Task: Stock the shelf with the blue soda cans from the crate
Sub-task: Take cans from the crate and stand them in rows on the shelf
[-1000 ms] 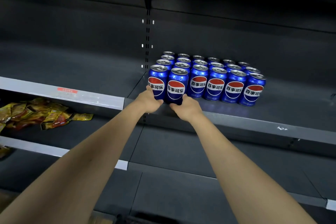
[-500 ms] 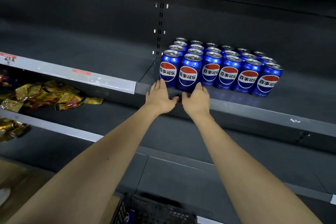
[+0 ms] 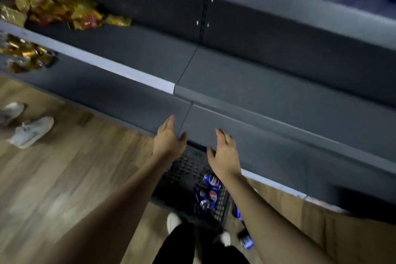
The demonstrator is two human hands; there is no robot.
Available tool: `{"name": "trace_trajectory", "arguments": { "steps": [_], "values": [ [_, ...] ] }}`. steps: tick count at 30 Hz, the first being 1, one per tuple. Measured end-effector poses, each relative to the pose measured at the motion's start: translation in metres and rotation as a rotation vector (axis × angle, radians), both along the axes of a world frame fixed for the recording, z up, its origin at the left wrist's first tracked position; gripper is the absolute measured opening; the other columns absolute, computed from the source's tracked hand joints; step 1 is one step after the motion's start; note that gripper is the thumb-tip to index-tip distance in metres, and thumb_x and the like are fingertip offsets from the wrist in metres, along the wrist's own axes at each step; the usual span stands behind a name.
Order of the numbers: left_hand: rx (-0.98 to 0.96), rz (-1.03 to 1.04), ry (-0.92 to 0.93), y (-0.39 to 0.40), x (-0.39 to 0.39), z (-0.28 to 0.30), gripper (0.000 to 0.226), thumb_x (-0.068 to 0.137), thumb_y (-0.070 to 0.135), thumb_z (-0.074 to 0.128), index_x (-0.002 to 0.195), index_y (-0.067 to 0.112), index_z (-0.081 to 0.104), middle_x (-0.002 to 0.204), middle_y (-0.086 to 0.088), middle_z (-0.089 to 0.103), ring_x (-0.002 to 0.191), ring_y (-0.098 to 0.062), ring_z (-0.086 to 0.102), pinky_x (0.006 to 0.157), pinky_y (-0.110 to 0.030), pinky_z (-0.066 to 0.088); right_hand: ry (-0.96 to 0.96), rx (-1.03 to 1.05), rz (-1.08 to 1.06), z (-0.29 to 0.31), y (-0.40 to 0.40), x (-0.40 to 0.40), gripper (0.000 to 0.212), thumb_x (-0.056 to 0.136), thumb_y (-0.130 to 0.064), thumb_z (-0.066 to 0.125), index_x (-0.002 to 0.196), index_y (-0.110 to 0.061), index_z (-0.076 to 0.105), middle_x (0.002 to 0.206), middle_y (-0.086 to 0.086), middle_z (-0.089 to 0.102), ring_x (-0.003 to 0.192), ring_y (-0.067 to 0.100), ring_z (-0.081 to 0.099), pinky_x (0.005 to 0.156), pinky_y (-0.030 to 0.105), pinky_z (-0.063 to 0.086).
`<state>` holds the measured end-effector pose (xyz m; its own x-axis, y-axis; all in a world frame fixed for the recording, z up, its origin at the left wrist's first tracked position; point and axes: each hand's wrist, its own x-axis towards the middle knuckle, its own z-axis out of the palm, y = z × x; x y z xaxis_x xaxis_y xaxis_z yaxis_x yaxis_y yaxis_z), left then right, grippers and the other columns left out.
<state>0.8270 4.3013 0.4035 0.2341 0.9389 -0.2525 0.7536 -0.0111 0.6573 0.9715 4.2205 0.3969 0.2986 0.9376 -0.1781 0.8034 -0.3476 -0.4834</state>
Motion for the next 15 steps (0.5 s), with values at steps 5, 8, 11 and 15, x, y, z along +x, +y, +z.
{"name": "trace_trajectory", "arguments": {
  "steps": [5,8,11,15],
  "values": [
    [-0.166,0.016,0.15,-0.043,-0.003,-0.086,0.057,0.088,0.031,0.051,0.139,0.01,0.036,0.143,-0.013,0.041,0.13,-0.034,0.038,0.102,-0.044,0.037,-0.047,-0.272,0.07,-0.075,-0.055,0.017,0.071,0.093,-0.03,0.056,0.15,-0.007,0.021,0.157,0.008,0.021,0.143,0.025,0.02,0.115,0.028,0.015],
    [-0.292,-0.02,0.23,-0.075,0.004,-0.137,0.072,0.09,0.035,0.051,0.149,0.009,0.018,0.155,-0.009,0.021,0.141,-0.028,0.021,0.112,-0.043,0.026,-0.059,-0.374,0.093,-0.117,-0.084,0.031,0.074,0.091,-0.035,0.058,0.149,-0.006,0.023,0.156,0.01,0.021,0.143,0.027,0.021,0.114,0.029,0.016],
    [-0.362,-0.057,0.311,-0.11,0.018,-0.179,0.078,0.091,0.038,0.051,0.15,0.009,0.009,0.158,-0.007,0.012,0.144,-0.025,0.012,0.116,-0.038,0.02,-0.07,-0.445,0.115,-0.154,-0.105,0.042,0.076,0.091,-0.033,0.059,0.149,-0.005,0.02,0.156,0.01,0.02,0.142,0.027,0.02,0.114,0.029,0.016],
    [-0.448,-0.14,0.402,-0.147,0.033,-0.233,0.079,0.093,0.04,0.048,0.151,0.01,0.004,0.159,-0.006,0.005,0.145,-0.024,0.006,0.118,-0.037,0.012,-0.1,-0.524,0.193,-0.208,-0.118,0.05,0.078,0.091,-0.032,0.059,0.15,-0.004,0.016,0.157,0.01,0.017,0.143,0.027,0.018,0.116,0.032,0.015]
  ]
}}
